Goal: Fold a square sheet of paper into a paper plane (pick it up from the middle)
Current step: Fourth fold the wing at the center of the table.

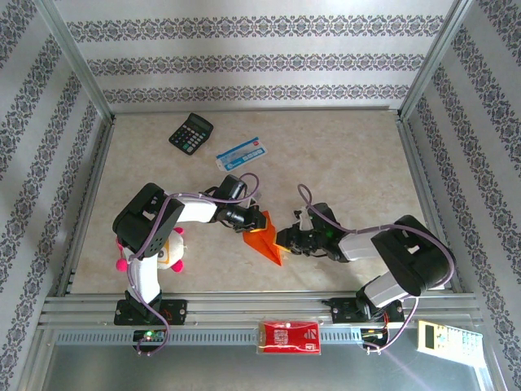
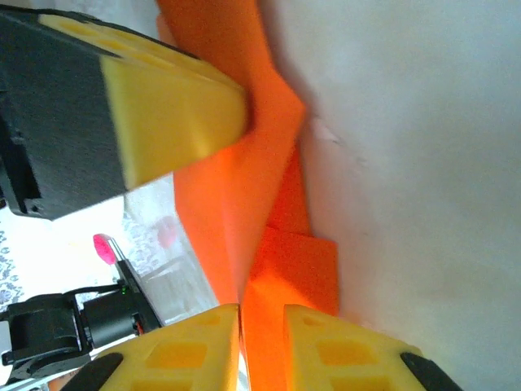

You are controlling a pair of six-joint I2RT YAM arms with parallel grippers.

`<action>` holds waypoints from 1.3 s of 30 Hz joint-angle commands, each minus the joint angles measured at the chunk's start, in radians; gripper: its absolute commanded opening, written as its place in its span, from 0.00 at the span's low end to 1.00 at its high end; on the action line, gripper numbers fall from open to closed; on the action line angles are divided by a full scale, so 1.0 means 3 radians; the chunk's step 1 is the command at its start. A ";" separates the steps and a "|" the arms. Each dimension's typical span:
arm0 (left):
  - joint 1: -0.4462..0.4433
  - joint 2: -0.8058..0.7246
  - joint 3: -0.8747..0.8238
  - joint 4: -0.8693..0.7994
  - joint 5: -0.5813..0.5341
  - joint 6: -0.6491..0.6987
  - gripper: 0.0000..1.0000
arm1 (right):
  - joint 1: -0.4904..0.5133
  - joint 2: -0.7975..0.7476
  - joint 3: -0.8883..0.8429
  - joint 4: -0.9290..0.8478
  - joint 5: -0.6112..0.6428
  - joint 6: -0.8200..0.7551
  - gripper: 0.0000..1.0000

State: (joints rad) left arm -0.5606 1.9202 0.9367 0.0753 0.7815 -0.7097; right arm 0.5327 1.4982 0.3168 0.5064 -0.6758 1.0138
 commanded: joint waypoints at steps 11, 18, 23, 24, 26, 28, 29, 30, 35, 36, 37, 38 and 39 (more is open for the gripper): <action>0.0069 0.0128 -0.0049 -0.0277 -0.0324 0.0084 0.12 | 0.0248 -0.0988 0.0187 -0.1153 0.0505 -0.0568 0.22; 0.0067 0.0128 -0.0049 -0.0297 -0.0335 0.0098 0.11 | 0.0660 -0.0626 0.0512 -0.1261 0.0693 -0.0674 0.20; 0.0066 0.0133 -0.0032 -0.0311 -0.0330 0.0106 0.11 | 0.0666 -0.0274 0.0646 -0.1285 0.0675 -0.0742 0.18; 0.0068 0.0129 -0.0033 -0.0317 -0.0331 0.0114 0.11 | 0.0662 -0.0231 0.0652 -0.1280 0.0661 -0.0756 0.18; 0.0069 0.0120 -0.0030 -0.0322 -0.0329 0.0118 0.11 | 0.0648 -0.0168 0.0638 -0.1266 0.0628 -0.0764 0.17; 0.0069 0.0124 -0.0025 -0.0337 -0.0327 0.0126 0.11 | 0.0643 -0.0138 0.0617 -0.1264 0.0614 -0.0774 0.17; 0.0069 0.0124 -0.0029 -0.0337 -0.0324 0.0126 0.11 | 0.0643 -0.0136 0.0602 -0.1259 0.0611 -0.0774 0.17; 0.0068 0.0117 -0.0029 -0.0338 -0.0329 0.0129 0.11 | 0.0643 -0.0133 0.0588 -0.1263 0.0613 -0.0775 0.17; 0.0069 0.0120 -0.0024 -0.0345 -0.0324 0.0137 0.11 | 0.0643 -0.0152 0.0508 -0.1258 0.0616 -0.0752 0.17; 0.0069 0.0123 -0.0019 -0.0357 -0.0329 0.0144 0.12 | 0.0647 -0.0166 0.0490 -0.1256 0.0616 -0.0749 0.17; 0.0068 0.0120 -0.0016 -0.0361 -0.0333 0.0148 0.12 | 0.0639 -0.0177 0.0477 -0.1263 0.0619 -0.0756 0.17; 0.0069 0.0113 -0.0019 -0.0364 -0.0329 0.0149 0.12 | 0.0636 -0.0182 0.0464 -0.1273 0.0621 -0.0758 0.17; 0.0070 0.0114 -0.0011 -0.0365 -0.0329 0.0152 0.11 | 0.0625 -0.0188 0.0449 -0.1278 0.0621 -0.0756 0.16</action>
State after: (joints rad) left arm -0.5606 1.9202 0.9409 0.0654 0.7788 -0.7059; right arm 0.7284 1.4498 0.4763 0.1398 -0.4942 0.8040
